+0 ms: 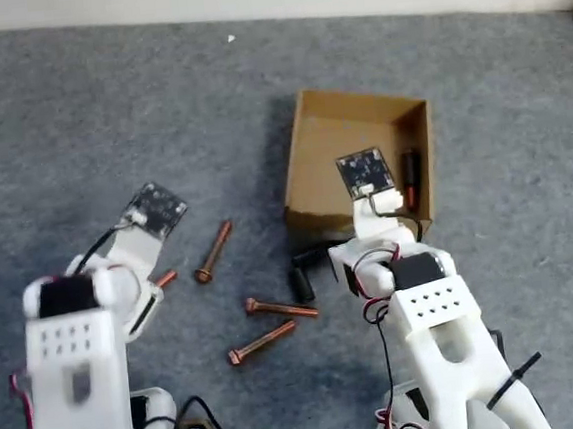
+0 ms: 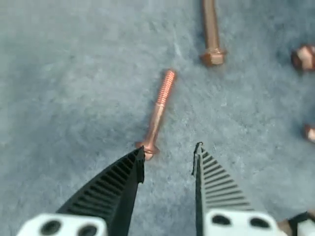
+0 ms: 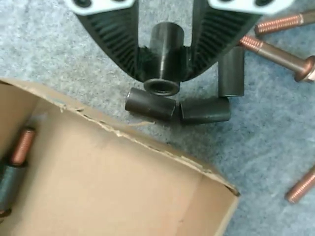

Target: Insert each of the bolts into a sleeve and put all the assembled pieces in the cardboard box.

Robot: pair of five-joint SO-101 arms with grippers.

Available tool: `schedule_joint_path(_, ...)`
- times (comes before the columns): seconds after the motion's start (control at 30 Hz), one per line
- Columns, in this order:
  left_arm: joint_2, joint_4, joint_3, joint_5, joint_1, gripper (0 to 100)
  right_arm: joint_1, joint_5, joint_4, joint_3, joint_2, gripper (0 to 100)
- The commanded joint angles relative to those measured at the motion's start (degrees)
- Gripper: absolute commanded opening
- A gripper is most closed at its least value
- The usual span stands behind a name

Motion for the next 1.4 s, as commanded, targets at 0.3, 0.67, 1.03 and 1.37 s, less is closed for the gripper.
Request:
schedule_joint_path(0.3, 25.36, -18.99, -3.65, -2.02, 0.92, 18, 0.84, 0.35, -1.54, -0.13, -2.07, 0.5)
schedule_joint_path(0.67, 36.53, -28.48, -3.65, -1.76, 1.19, 8, 0.84, 0.44, -1.54, -0.13, -2.07, 0.5)
schedule_joint_path(1.03, 36.97, -27.25, -4.79, -1.58, 1.27, 1, 0.84, 0.44, -1.54, -0.13, -2.07, 0.5)
schedule_joint_path(1.37, 36.97, -10.37, -22.02, 33.14, 2.77, 1, 0.84, 0.44, -1.54, -0.13, -2.07, 0.5)
